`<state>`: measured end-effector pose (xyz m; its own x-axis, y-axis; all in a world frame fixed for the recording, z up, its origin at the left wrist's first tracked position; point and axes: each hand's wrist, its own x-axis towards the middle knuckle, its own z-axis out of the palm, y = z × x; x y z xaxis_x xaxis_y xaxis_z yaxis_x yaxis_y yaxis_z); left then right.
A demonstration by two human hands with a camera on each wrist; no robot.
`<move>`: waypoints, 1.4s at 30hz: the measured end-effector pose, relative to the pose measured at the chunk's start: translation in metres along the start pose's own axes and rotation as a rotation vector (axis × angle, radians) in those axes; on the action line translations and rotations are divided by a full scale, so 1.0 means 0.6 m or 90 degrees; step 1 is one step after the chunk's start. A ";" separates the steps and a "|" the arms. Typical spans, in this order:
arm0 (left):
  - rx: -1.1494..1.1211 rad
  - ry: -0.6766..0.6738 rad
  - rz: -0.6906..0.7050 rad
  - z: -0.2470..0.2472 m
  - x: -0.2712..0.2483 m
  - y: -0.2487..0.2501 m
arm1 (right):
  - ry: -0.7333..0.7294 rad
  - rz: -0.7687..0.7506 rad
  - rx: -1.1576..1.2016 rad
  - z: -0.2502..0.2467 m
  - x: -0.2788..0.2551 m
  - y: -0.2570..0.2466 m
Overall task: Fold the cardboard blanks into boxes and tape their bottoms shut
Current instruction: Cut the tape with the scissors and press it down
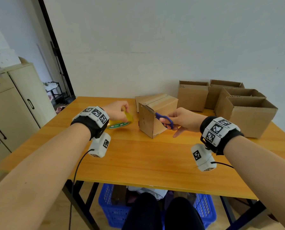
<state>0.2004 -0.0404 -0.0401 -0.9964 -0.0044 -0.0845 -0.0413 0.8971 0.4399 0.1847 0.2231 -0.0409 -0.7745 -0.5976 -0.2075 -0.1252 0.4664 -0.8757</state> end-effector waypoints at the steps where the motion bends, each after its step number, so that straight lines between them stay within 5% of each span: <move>1: -0.024 0.001 0.013 0.001 -0.002 0.002 | -0.001 0.000 -0.001 0.003 0.002 0.000; 8: -0.154 0.015 0.076 0.021 -0.004 0.009 | 0.005 0.012 0.005 0.008 0.009 0.009; 16: -0.133 0.103 0.106 0.042 -0.002 -0.002 | 0.006 0.007 -0.028 0.004 0.005 0.010; 25: -0.023 -0.018 0.088 0.091 -0.012 0.000 | 0.015 0.027 -0.058 0.003 0.006 0.010; 34: -0.056 0.007 0.054 0.100 0.003 0.002 | 0.025 0.030 -0.097 0.002 0.016 0.018; 38: -0.100 0.095 0.142 0.079 0.002 0.024 | 0.021 0.030 -0.146 0.004 0.020 0.016; 42: -0.096 0.094 0.178 0.067 0.008 0.036 | 0.010 0.031 -0.179 0.006 0.022 0.014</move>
<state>0.1976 -0.0035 -0.0671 -0.9702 0.1588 0.1832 0.2354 0.7968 0.5564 0.1755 0.2168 -0.0527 -0.7928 -0.5612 -0.2379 -0.2534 0.6585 -0.7087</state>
